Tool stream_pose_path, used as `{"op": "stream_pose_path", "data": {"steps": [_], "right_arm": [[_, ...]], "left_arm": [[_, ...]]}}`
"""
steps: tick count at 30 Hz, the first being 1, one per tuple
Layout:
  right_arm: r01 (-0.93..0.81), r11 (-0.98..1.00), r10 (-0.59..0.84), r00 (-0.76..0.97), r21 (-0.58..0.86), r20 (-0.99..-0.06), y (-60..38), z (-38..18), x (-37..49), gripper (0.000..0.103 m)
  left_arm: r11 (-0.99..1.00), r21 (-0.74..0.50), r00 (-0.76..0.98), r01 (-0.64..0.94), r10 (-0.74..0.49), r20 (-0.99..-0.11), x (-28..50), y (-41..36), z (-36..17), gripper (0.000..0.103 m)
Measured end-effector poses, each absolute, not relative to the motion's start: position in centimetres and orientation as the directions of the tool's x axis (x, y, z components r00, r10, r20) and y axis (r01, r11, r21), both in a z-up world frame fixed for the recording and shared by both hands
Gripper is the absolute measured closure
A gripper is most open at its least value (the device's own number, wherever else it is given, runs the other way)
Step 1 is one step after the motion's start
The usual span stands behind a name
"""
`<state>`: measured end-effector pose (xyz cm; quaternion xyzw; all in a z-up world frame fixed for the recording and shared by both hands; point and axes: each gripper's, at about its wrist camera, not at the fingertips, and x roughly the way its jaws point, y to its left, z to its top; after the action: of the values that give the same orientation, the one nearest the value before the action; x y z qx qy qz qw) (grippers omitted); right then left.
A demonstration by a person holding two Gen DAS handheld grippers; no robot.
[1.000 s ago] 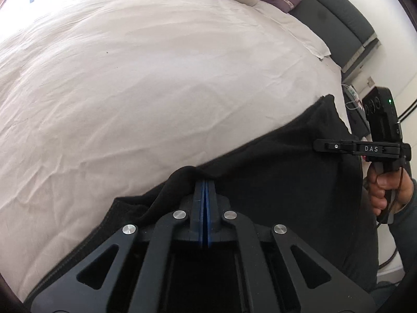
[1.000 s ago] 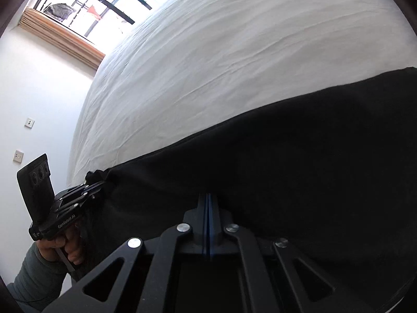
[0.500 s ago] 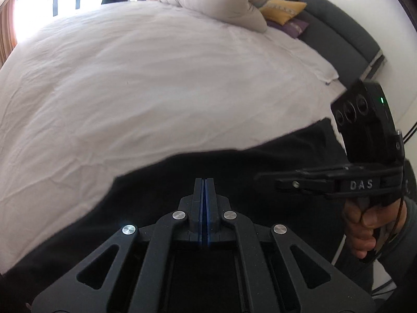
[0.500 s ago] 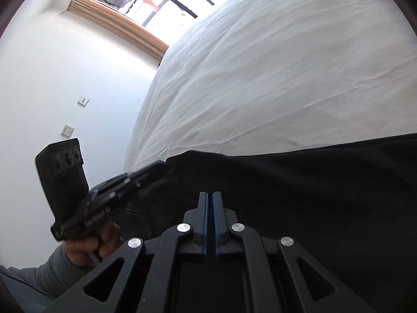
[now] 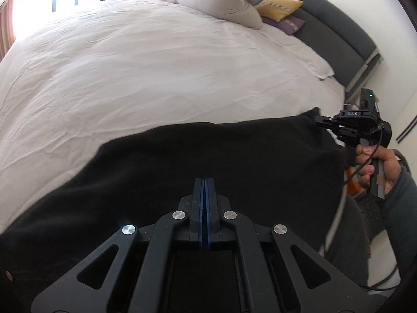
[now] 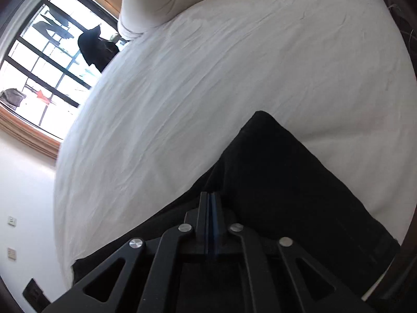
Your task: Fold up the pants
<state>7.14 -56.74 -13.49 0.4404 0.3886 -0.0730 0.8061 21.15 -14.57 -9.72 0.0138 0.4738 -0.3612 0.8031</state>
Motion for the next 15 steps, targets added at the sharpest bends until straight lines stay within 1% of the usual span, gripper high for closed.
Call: {"op": "stream_pose_path", "data": {"steps": [1, 2, 3, 4, 5, 6, 7, 8, 9, 12, 15], "right_arm": [[0.378, 0.602, 0.324, 0.690, 0.703, -0.648, -54.7, -13.3, 6.7, 0.097], [0.324, 0.629, 0.404, 0.641, 0.707, -0.653, -51.0, -13.3, 7.3, 0.087], [0.290, 0.671, 0.460, 0.559, 0.683, -0.690, -48.7, -14.2, 7.3, 0.080], [0.280, 0.718, 0.472, 0.476, 0.637, -0.742, -47.0, -15.1, 7.0, 0.080], [0.301, 0.748, 0.451, 0.422, 0.591, -0.786, -46.4, -16.3, 6.2, 0.085], [0.339, 0.732, 0.442, 0.424, 0.591, -0.791, -46.9, -17.1, 5.2, 0.103], [0.381, 0.671, 0.471, 0.443, 0.636, -0.762, -48.0, -17.6, 3.9, 0.103], [0.417, 0.651, 0.462, 0.446, 0.634, -0.767, -48.7, -17.6, 2.8, 0.103], [0.423, 0.679, 0.431, 0.432, 0.600, -0.792, -49.0, -17.0, 2.1, 0.103], [0.434, 0.738, 0.363, 0.390, 0.517, -0.846, -48.7, -15.4, 0.7, 0.103], [0.498, 0.803, 0.167, 0.339, 0.327, -0.926, -48.0, -12.5, 1.6, 0.103]], "left_arm": [[0.713, -0.337, 0.263, 0.615, -0.588, -0.765, 19.9, -15.3, -9.6, 0.103], [0.694, -0.322, 0.235, 0.643, -0.580, -0.780, 18.5, -16.4, -10.0, 0.103], [0.689, -0.305, 0.216, 0.657, -0.560, -0.800, 17.4, -17.6, -10.8, 0.102], [0.692, -0.302, 0.181, 0.656, -0.533, -0.826, 16.5, -18.2, -12.2, 0.103], [0.702, -0.314, 0.144, 0.640, -0.511, -0.848, 15.9, -18.4, -13.4, 0.103], [0.709, -0.327, 0.122, 0.624, -0.502, -0.856, 15.0, -18.3, -14.2, 0.103], [0.708, -0.327, 0.126, 0.626, -0.506, -0.853, 14.1, -18.0, -14.2, 0.103], [0.702, -0.319, 0.122, 0.637, -0.500, -0.857, 13.1, -17.7, -14.1, 0.103], [0.701, -0.317, 0.116, 0.639, -0.496, -0.861, 12.4, -17.4, -14.0, 0.103], [0.704, -0.358, 0.088, 0.613, -0.511, -0.855, 11.8, -15.8, -14.3, 0.103], [0.715, -0.369, 0.089, 0.594, -0.514, -0.853, 11.0, -14.6, -14.2, 0.103]]}}
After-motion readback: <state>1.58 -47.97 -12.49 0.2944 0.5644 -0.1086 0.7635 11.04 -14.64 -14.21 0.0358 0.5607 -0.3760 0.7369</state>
